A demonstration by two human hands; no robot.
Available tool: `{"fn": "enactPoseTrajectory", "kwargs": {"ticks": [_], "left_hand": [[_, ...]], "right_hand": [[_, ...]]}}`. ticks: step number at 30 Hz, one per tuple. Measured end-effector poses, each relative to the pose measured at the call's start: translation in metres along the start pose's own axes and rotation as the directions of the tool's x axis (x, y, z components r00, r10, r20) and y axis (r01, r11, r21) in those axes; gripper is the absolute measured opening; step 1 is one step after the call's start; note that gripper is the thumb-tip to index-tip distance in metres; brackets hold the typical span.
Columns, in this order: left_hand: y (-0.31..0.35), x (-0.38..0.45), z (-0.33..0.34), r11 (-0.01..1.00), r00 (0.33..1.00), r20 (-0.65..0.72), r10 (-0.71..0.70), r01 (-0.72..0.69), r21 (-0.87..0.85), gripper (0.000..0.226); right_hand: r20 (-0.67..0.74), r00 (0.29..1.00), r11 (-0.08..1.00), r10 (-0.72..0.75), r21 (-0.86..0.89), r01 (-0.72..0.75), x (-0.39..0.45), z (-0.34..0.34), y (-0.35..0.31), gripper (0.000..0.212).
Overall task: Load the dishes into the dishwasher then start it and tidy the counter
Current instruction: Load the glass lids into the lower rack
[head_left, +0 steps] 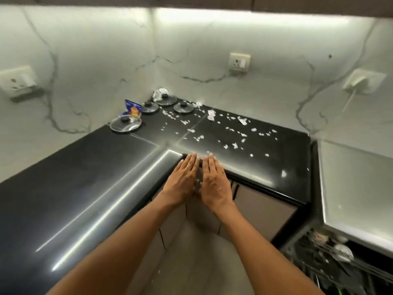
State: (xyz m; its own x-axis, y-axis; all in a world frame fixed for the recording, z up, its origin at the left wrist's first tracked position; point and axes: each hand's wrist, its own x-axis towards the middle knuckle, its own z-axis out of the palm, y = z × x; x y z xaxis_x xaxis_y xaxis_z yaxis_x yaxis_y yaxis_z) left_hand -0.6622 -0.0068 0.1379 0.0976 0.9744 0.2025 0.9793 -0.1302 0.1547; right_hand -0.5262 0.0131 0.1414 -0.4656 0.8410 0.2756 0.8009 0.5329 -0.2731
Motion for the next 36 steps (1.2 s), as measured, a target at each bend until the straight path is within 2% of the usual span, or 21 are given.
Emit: {"fn": "enactPoseTrajectory", "kwargs": {"ticks": [5,11,16,24,27,36], "left_hand": [[-0.057,0.004,-0.044,0.993,0.991,-0.062,-0.116,0.114,-0.028,0.077],[-0.115,0.020,-0.062,0.962,0.945,-0.194,-0.264,0.242,-0.128,0.071],[-0.176,0.039,-0.049,0.914,0.907,-0.124,-0.402,0.390,-0.110,0.077],[-0.264,0.108,-0.033,0.838,0.836,-0.058,-0.545,0.542,-0.063,0.078],[-0.294,0.129,-0.023,0.807,0.804,-0.067,-0.591,0.589,-0.051,0.082],[-0.381,0.169,0.010,0.732,0.733,0.040,-0.679,0.680,-0.049,0.086]], "right_hand": [[0.001,0.990,0.989,-0.142,-0.041,0.142,0.056,-0.007,-0.060,0.081],[0.040,0.961,0.958,-0.272,-0.082,0.275,0.122,0.028,-0.109,0.086],[0.120,0.944,0.950,-0.306,-0.019,0.310,0.180,0.063,-0.127,0.084],[0.198,0.904,0.925,-0.379,0.067,0.374,0.296,0.104,-0.131,0.090],[0.211,0.898,0.923,-0.386,0.092,0.375,0.336,0.123,-0.129,0.093],[0.380,0.835,0.914,-0.398,0.087,0.396,0.416,0.193,-0.134,0.094]]}}
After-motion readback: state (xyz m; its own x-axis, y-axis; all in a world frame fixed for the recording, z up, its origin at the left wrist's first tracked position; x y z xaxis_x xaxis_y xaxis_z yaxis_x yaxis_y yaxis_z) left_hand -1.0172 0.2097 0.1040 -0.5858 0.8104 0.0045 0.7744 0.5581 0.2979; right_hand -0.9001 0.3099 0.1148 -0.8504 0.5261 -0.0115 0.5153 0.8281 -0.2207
